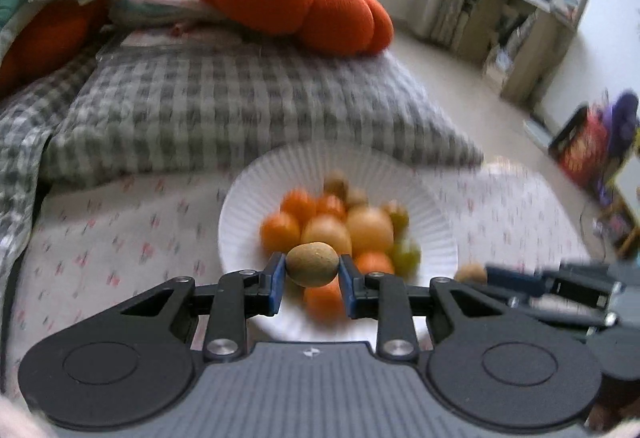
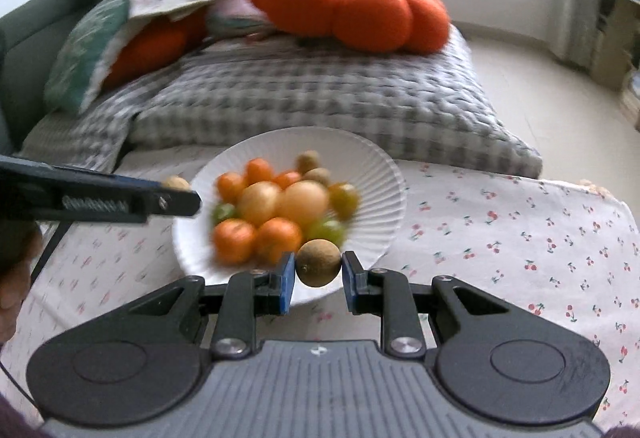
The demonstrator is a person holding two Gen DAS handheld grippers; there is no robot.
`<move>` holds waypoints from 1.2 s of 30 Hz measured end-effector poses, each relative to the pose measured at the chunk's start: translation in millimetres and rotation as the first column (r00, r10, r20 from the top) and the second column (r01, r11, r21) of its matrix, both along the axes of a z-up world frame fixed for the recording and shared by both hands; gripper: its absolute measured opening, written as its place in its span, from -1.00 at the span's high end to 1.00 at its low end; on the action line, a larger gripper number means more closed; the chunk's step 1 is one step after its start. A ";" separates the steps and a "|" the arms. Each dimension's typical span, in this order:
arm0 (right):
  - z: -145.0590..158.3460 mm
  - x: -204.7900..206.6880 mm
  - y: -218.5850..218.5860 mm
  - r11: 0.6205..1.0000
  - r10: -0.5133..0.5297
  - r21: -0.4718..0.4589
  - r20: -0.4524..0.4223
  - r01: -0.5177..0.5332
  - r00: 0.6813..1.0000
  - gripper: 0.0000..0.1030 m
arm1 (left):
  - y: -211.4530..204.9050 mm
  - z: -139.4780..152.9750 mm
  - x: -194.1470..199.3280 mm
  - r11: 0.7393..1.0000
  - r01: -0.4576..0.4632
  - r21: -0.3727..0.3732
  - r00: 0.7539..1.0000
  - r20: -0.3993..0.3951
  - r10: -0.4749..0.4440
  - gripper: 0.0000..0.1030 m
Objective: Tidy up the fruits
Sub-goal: 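Carry both held longans over the white plate, then open both tools to drop the longans into the plate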
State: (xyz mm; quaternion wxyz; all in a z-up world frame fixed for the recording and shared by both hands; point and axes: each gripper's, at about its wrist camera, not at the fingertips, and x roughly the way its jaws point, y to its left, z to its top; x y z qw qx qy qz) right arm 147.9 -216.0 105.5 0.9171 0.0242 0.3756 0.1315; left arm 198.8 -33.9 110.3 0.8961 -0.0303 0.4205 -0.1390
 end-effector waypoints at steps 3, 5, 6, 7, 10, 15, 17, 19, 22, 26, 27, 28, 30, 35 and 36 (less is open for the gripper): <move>-1.1 17.0 -9.8 0.999 -0.039 0.026 0.020 0.039 0.999 0.56 | 8.1 -4.5 21.7 0.997 -0.035 -0.068 0.999 -0.004 0.035 0.64; -2.4 29.2 -18.3 0.996 -0.068 0.052 0.032 0.067 0.997 0.56 | 13.9 -5.9 34.1 0.995 -0.060 -0.074 0.998 0.008 0.061 0.64; -3.1 35.0 -22.1 0.995 -0.081 0.065 0.033 0.079 0.996 0.56 | 15.1 -6.7 40.4 0.994 -0.070 -0.079 0.997 0.014 0.071 0.64; -5.3 41.1 -25.0 0.993 -0.094 0.074 0.031 0.091 0.995 0.56 | 17.6 -8.4 45.8 0.993 -0.078 -0.092 0.997 0.015 0.079 0.64; -12.9 55.4 -27.5 0.990 -0.114 0.082 0.023 0.112 0.993 0.56 | 15.5 -16.9 59.2 0.990 -0.069 -0.123 0.997 0.009 0.071 0.64; -18.0 68.8 -21.3 0.990 -0.104 0.099 0.040 0.100 0.994 0.56 | 2.2 -28.1 73.7 0.993 -0.050 -0.110 0.998 0.016 0.053 0.64; -18.7 73.8 -17.4 0.990 -0.092 0.112 0.048 0.087 0.995 0.56 | 1.8 -30.6 79.7 0.991 -0.057 -0.124 0.998 0.014 0.059 0.64; -19.8 79.5 -13.5 0.989 -0.089 0.125 0.054 0.081 0.995 0.56 | 0.9 -33.3 84.8 0.990 -0.055 -0.127 0.998 0.018 0.057 0.64; -24.1 86.0 -11.4 0.987 -0.079 0.145 0.051 0.071 0.996 0.56 | -1.8 -38.5 89.8 0.992 -0.043 -0.118 0.999 0.019 0.045 0.64; -29.2 89.8 -11.8 0.985 -0.075 0.159 0.038 0.068 0.996 0.56 | -3.4 -46.7 93.9 0.995 -0.037 -0.098 0.999 0.008 0.038 0.64; -30.4 90.2 -12.5 0.984 -0.074 0.168 0.033 0.067 0.997 0.56 | -3.0 -48.1 94.2 0.994 -0.039 -0.100 0.999 0.005 0.039 0.64; -31.8 90.5 -12.7 0.983 -0.074 0.173 0.028 0.068 0.997 0.56 | -3.1 -48.7 94.2 0.994 -0.036 -0.104 0.999 0.004 0.037 0.64; -34.6 90.5 -12.5 0.982 -0.070 0.177 0.016 0.066 0.997 0.56 | -5.7 -49.4 92.7 0.995 -0.025 -0.101 1.000 0.006 0.026 0.64; -33.2 88.4 -11.1 0.983 -0.060 0.173 0.017 0.056 0.998 0.54 | -15.1 -51.9 87.7 0.998 -0.005 -0.059 1.000 0.009 0.005 0.62; -32.3 88.1 -11.1 0.983 -0.060 0.174 0.020 0.056 0.998 0.53 | -16.0 -51.6 86.8 0.999 -0.003 -0.053 1.000 0.013 0.004 0.62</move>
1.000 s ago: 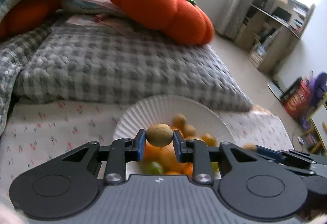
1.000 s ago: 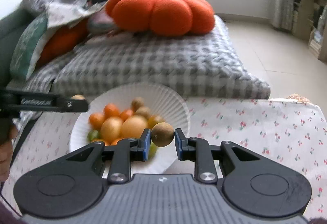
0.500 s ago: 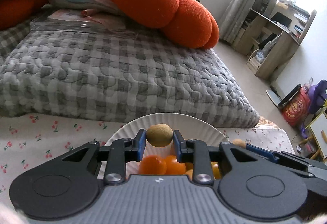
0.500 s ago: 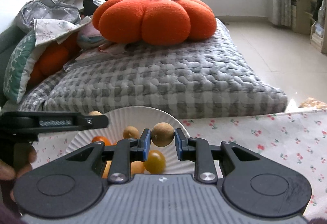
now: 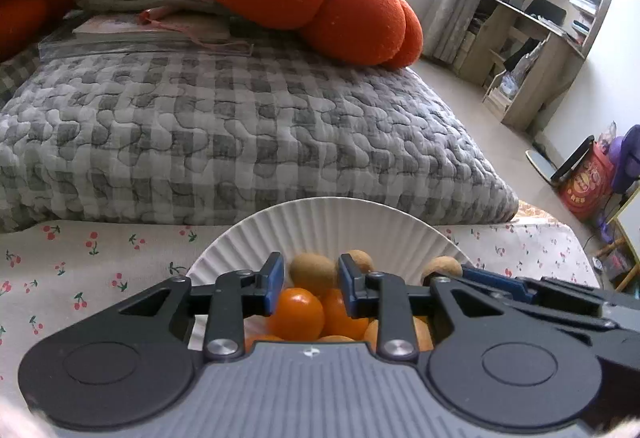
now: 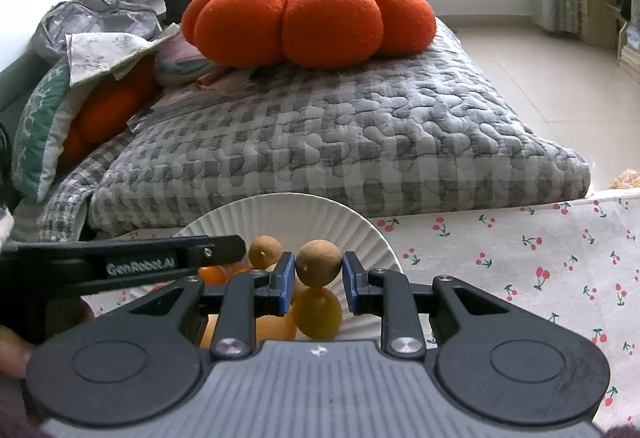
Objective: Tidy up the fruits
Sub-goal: 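Open both tools to drop the longans into the plate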
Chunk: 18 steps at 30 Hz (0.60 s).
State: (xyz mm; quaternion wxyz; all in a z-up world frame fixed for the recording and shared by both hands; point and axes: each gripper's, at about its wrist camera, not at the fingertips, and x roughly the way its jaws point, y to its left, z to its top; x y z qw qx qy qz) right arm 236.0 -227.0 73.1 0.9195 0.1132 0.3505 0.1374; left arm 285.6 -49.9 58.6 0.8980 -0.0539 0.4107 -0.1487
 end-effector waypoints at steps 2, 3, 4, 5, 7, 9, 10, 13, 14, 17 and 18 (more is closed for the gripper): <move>1.4 -0.7 -0.2 1.000 0.002 0.004 -0.001 -0.002 1.000 0.52 | -1.6 0.9 -1.1 1.000 -0.002 0.009 1.000 0.006 0.002 0.56; 1.6 -0.7 0.4 1.000 0.000 0.002 0.000 0.000 1.000 0.52 | -2.4 1.1 -1.0 1.000 -0.006 0.011 1.000 0.006 0.006 0.50; 2.4 -1.3 0.8 1.000 0.000 -0.001 0.002 0.000 1.000 0.52 | -2.6 1.9 -2.4 1.000 -0.011 0.016 1.000 0.008 0.010 0.46; 3.4 -2.5 1.2 1.000 0.000 -0.005 0.004 0.000 1.000 0.51 | -3.5 2.9 -4.0 1.000 -0.014 0.024 1.000 0.013 0.013 0.45; 6.5 -5.4 2.5 1.000 0.000 -0.019 0.010 0.000 1.000 0.46 | -5.6 5.1 -6.6 0.999 -0.016 0.037 1.000 0.020 0.015 0.39; 10.3 -9.4 3.5 1.000 -0.008 -0.024 0.016 0.008 1.000 0.40 | -7.6 8.6 -11.1 0.998 -0.025 0.056 0.999 0.030 0.023 0.28; 12.4 -12.1 4.4 1.000 -0.008 -0.028 0.020 0.008 1.000 0.30 | -8.4 11.4 -14.3 0.997 -0.032 0.072 0.999 0.037 0.029 0.20; 20.9 -23.2 8.6 0.998 0.007 -0.060 0.043 -0.004 0.999 0.14 | -9.6 20.0 -24.2 0.991 -0.046 0.124 0.997 0.073 0.037 0.10; 23.2 -26.3 9.0 0.998 0.009 -0.067 0.048 -0.005 0.999 0.05 | -9.5 23.4 -28.3 0.989 -0.048 0.142 0.996 0.081 0.037 0.08; 29.1 -37.7 7.9 0.997 -0.016 -0.080 0.058 0.021 0.998 -0.26 | -2.5 32.5 -37.8 0.985 -0.077 0.153 0.994 0.084 0.065 -0.17; 29.9 -41.2 8.2 0.996 -0.021 -0.086 0.059 0.026 0.998 -0.28 | -0.1 35.0 -41.6 0.983 -0.093 0.159 0.993 0.083 0.080 -0.25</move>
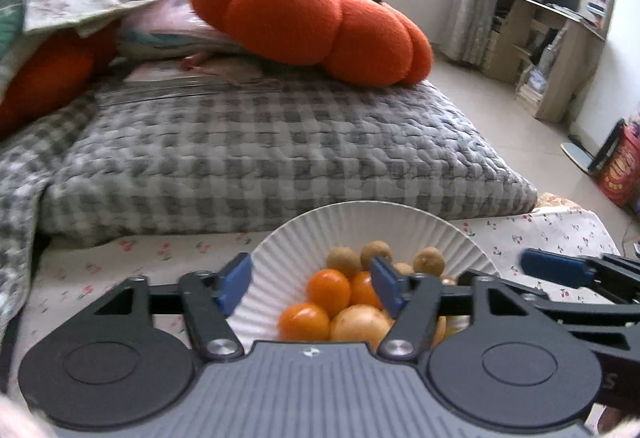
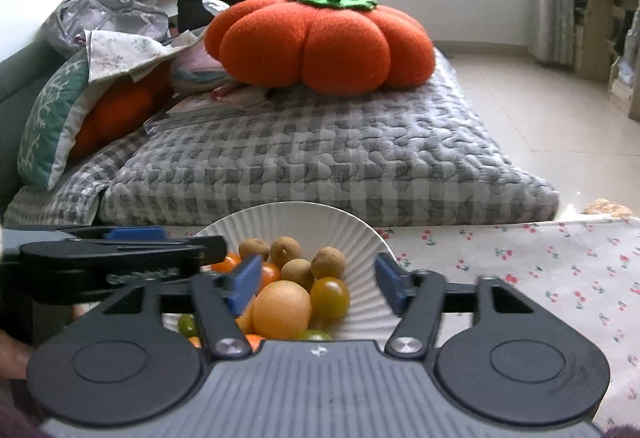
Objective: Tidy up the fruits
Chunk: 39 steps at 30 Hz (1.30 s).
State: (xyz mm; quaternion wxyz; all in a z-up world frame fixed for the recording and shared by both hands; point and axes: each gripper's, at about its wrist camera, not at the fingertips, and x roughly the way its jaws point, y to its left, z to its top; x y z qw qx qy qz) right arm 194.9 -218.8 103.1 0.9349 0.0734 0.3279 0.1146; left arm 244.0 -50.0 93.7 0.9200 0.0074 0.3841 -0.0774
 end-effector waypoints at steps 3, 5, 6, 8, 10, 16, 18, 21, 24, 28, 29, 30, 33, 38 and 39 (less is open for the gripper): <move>1.5 -11.1 7.1 0.999 0.010 -0.043 -0.005 -0.010 1.000 -0.32 | 4.5 6.1 -14.4 0.999 -0.011 0.039 1.000 0.008 0.010 -0.33; 4.6 -19.6 12.1 0.997 0.020 -0.069 0.001 -0.020 1.000 -0.43 | 6.5 8.8 -24.5 0.997 -0.008 0.072 1.000 0.017 0.007 -0.40; 7.0 -23.9 13.7 0.997 0.023 -0.078 0.002 -0.023 1.000 -0.46 | 7.6 10.3 -29.5 0.996 -0.007 0.088 1.000 0.018 0.005 -0.42; 12.5 -31.7 15.9 0.996 0.026 -0.090 0.005 -0.026 1.000 -0.71 | 10.1 13.8 -37.0 0.994 -0.005 0.109 1.000 0.014 0.003 -0.46; 18.0 -40.1 17.4 0.994 0.021 -0.105 0.012 -0.020 1.000 -0.94 | 12.4 18.9 -43.3 0.992 -0.012 0.124 1.000 0.010 0.011 -0.59; 29.8 -66.9 20.6 0.993 0.031 -0.112 0.001 -0.031 1.000 -0.99 | 16.5 39.7 -78.5 0.980 -0.032 0.196 0.999 0.049 0.023 -0.86; 34.8 -79.8 22.1 0.994 0.039 -0.097 -0.002 -0.039 0.999 -0.99 | 18.9 45.6 -94.3 0.980 -0.034 0.197 0.998 0.056 0.023 -0.86; 39.2 -101.3 27.8 0.992 0.047 -0.113 -0.011 -0.048 0.999 -0.99 | 23.6 49.3 -116.2 0.983 -0.042 0.180 0.998 0.043 0.035 -0.86; 44.0 -127.4 34.2 0.990 0.061 -0.128 -0.020 -0.063 0.998 -0.99 | 24.7 51.2 -139.2 0.981 -0.039 0.190 0.999 0.012 0.037 -0.86; 48.9 -166.0 36.5 0.992 0.070 -0.105 -0.003 -0.070 0.998 -0.99 | 22.8 61.9 -178.9 0.970 -0.041 0.239 0.999 0.036 0.033 -0.86; 50.3 -173.9 37.7 0.992 0.080 -0.102 0.003 -0.079 0.997 -0.99 | 23.7 64.6 -188.6 0.968 -0.045 0.248 0.998 0.048 0.034 -0.86; 52.6 -181.7 39.4 0.991 0.087 -0.103 0.013 -0.085 0.996 -0.99 | 25.6 67.5 -198.8 0.966 -0.050 0.252 0.998 0.054 0.038 -0.86; 60.5 -200.7 43.0 0.992 0.097 -0.090 0.051 -0.092 0.994 -0.99 | 36.7 76.8 -220.9 0.976 -0.087 0.201 0.995 0.059 0.076 -0.86; 71.2 -223.2 47.2 0.991 0.117 -0.069 0.057 -0.113 0.992 -0.99 | 42.1 90.4 -249.1 0.979 -0.117 0.169 0.987 0.129 0.096 -0.86; 72.2 -228.0 49.1 0.990 0.118 -0.082 0.057 -0.113 0.991 -0.99 | 43.0 92.4 -253.4 0.979 -0.120 0.166 0.985 0.143 0.096 -0.86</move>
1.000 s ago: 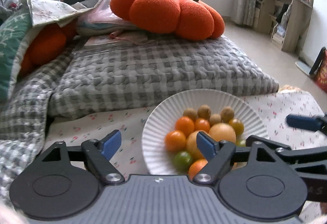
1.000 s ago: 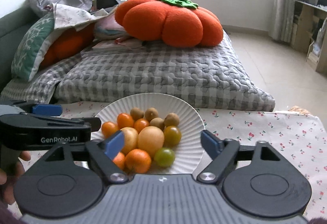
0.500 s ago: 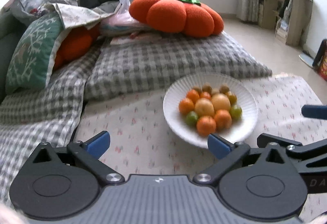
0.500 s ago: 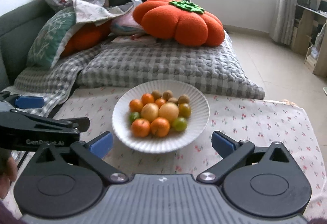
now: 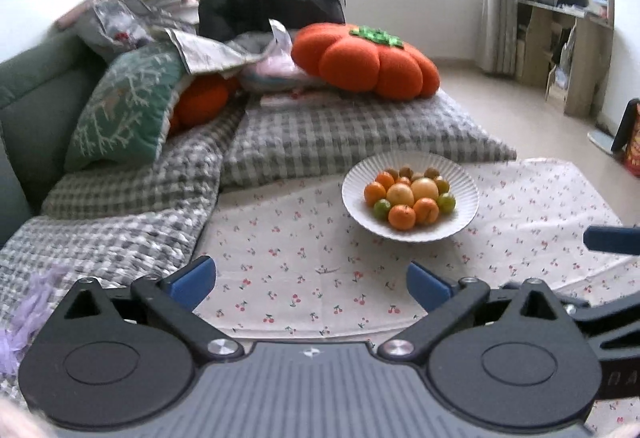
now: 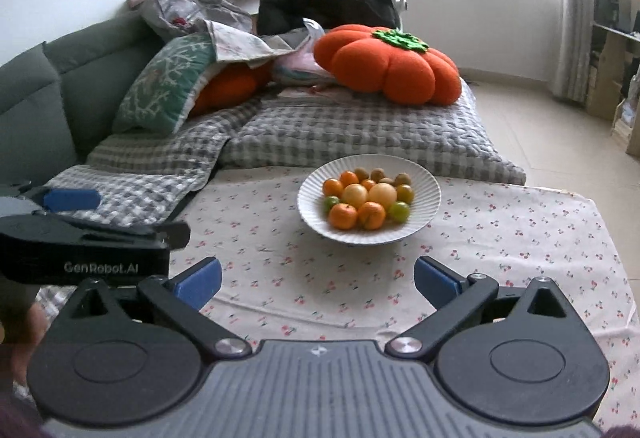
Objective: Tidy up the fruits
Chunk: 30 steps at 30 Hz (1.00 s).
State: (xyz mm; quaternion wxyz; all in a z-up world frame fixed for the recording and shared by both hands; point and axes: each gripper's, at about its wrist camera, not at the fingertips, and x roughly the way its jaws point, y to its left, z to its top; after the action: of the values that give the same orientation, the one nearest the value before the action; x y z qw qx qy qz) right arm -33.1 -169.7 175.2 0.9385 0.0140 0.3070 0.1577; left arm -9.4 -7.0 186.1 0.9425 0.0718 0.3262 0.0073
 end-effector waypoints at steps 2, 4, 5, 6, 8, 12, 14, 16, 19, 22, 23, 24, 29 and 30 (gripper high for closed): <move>2.0 -7.7 3.2 1.000 -0.003 -0.016 0.016 0.004 1.000 -0.99 | 0.7 2.0 -8.4 1.000 -0.004 -0.007 1.000 0.021 0.004 -0.86; 3.7 -13.1 6.5 1.000 0.000 -0.024 0.032 0.001 1.000 -0.99 | 0.1 4.1 -16.9 1.000 -0.007 -0.015 0.999 0.034 0.007 -0.86; 4.6 -16.2 7.6 1.000 -0.003 -0.025 0.037 0.004 0.999 -0.99 | -0.7 5.6 -20.8 1.000 -0.009 -0.015 0.999 0.043 0.010 -0.85; 5.1 -19.0 7.6 1.000 -0.005 -0.025 0.043 0.006 0.999 -0.99 | -1.3 6.4 -24.9 1.000 -0.018 -0.011 0.998 0.056 0.018 -0.85; 5.9 -23.2 7.3 1.000 -0.009 -0.020 0.050 0.010 0.999 -0.99 | -1.5 8.3 -32.7 1.000 -0.027 -0.009 0.997 0.078 0.027 -0.85; 4.4 -27.7 6.3 1.000 -0.025 -0.018 0.053 0.026 0.998 -0.99 | -1.1 7.5 -36.9 0.999 -0.041 -0.034 0.997 0.071 0.043 -0.85; 1.7 -27.1 5.7 0.999 -0.034 -0.010 0.035 0.034 0.999 -0.99 | -2.0 5.2 -36.2 0.999 -0.039 -0.032 0.997 0.061 0.041 -0.85; -1.1 -24.6 4.9 0.999 -0.043 -0.007 0.019 0.043 0.999 -0.99 | -3.3 2.9 -35.1 0.999 -0.038 -0.028 0.998 0.049 0.039 -0.85; -2.4 -26.4 5.4 0.999 -0.049 -0.017 0.021 0.049 0.999 -0.99 | -4.5 0.6 -33.3 0.999 -0.043 -0.025 0.999 0.029 0.044 -0.85; -1.8 -27.9 4.5 0.998 -0.054 -0.013 0.022 0.054 0.998 -0.99 | -5.5 0.8 -34.1 0.999 -0.042 -0.025 0.999 0.028 0.042 -0.85; -1.4 -28.2 4.2 0.998 -0.054 -0.011 0.023 0.055 0.998 -0.99 | -5.6 1.1 -34.4 0.999 -0.041 -0.026 0.999 0.031 0.042 -0.85; -1.1 -28.5 4.2 0.998 -0.055 -0.011 0.024 0.055 0.998 -0.99 | -5.5 1.5 -34.8 0.999 -0.040 -0.027 0.999 0.033 0.041 -0.85; -1.8 -29.6 4.3 0.998 -0.057 -0.022 0.026 0.057 0.998 -0.99 | -6.2 0.6 -34.6 0.999 -0.037 -0.026 0.999 0.025 0.037 -0.85; -2.1 -29.5 4.1 0.998 -0.057 -0.022 0.024 0.057 0.998 -0.99 | -6.1 0.2 -34.1 0.999 -0.035 -0.027 0.999 0.023 0.036 -0.85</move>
State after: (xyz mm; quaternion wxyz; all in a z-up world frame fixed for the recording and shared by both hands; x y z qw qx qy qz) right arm -62.6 -165.6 173.1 0.9462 0.0103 0.2971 0.1276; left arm -43.5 -13.1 186.3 0.9469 0.0531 0.3165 0.0206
